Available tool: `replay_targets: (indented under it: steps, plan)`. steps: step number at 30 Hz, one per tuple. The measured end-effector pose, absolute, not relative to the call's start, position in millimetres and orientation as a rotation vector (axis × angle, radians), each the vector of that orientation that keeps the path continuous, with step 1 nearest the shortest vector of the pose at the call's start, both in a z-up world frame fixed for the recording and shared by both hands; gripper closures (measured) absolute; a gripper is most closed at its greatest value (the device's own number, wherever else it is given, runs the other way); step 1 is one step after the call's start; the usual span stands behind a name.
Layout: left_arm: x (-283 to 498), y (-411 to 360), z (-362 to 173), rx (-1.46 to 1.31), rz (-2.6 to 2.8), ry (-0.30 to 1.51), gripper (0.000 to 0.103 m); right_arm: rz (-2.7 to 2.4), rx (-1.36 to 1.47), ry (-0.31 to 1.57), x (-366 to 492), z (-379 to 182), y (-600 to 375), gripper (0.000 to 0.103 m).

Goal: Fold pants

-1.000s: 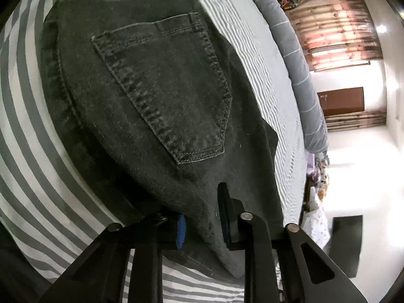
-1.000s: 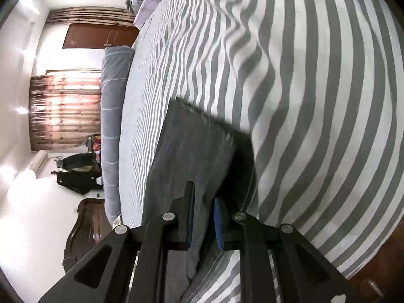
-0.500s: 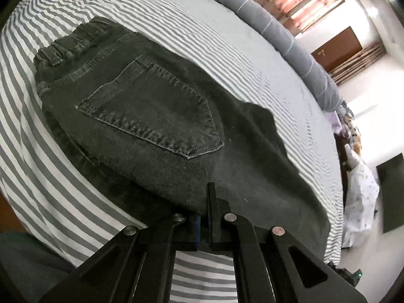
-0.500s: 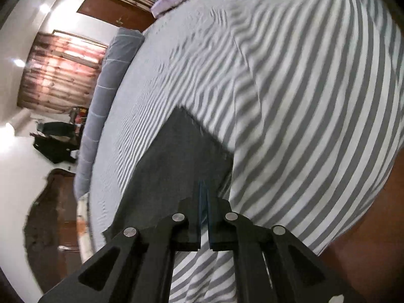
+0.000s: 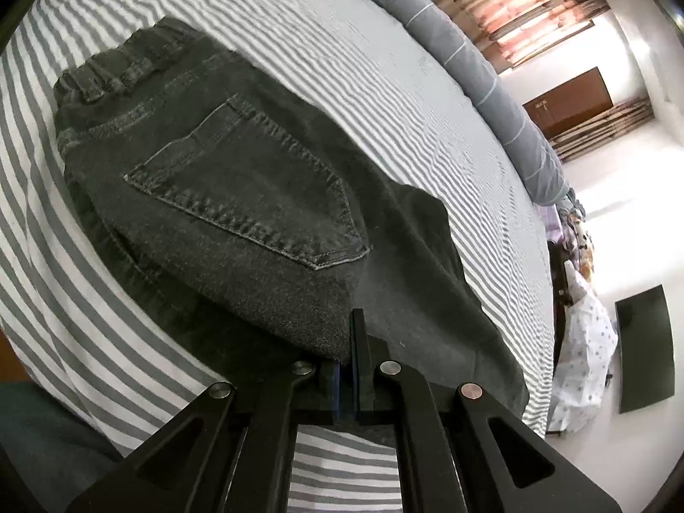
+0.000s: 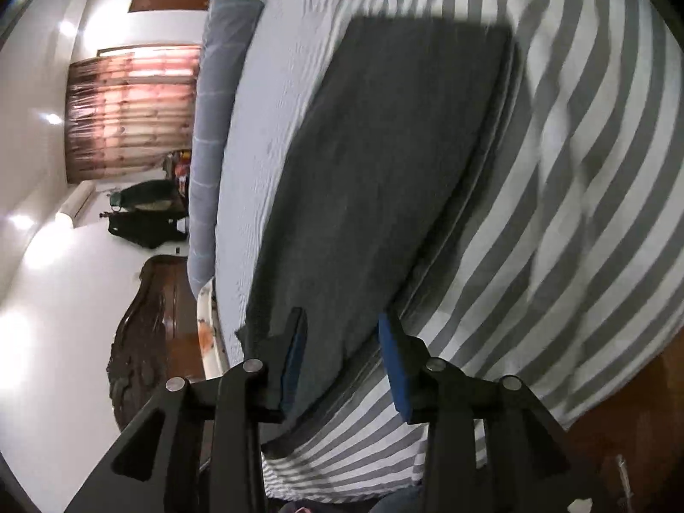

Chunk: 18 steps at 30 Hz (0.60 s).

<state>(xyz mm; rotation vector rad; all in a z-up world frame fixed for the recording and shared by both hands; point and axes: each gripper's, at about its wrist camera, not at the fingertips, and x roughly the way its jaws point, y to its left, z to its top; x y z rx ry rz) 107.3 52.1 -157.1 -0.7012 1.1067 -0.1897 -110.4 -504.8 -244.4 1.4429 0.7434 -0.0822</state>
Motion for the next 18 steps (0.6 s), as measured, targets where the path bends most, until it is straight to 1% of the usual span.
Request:
replay_targets:
  steps: [2, 10, 13, 18]
  plan:
    - [107, 56, -159, -0.728, -0.192, 1.116, 0.100, -0.039, 1.478, 0.746, -105, -250, -495, 0.069]
    - [106, 62, -156, -0.745, -0.206, 1.107, 0.100, 0.017, 1.460, 0.835, -74, -261, -467, 0.065]
    - [106, 62, -156, -0.747, -0.206, 1.109, 0.100, -0.020, 1.468, 0.789, -71, -260, -477, 0.065]
    - [104, 60, -158, -0.717, -0.198, 1.117, 0.100, -0.159, 1.442, 0.661, -76, -251, -527, 0.065]
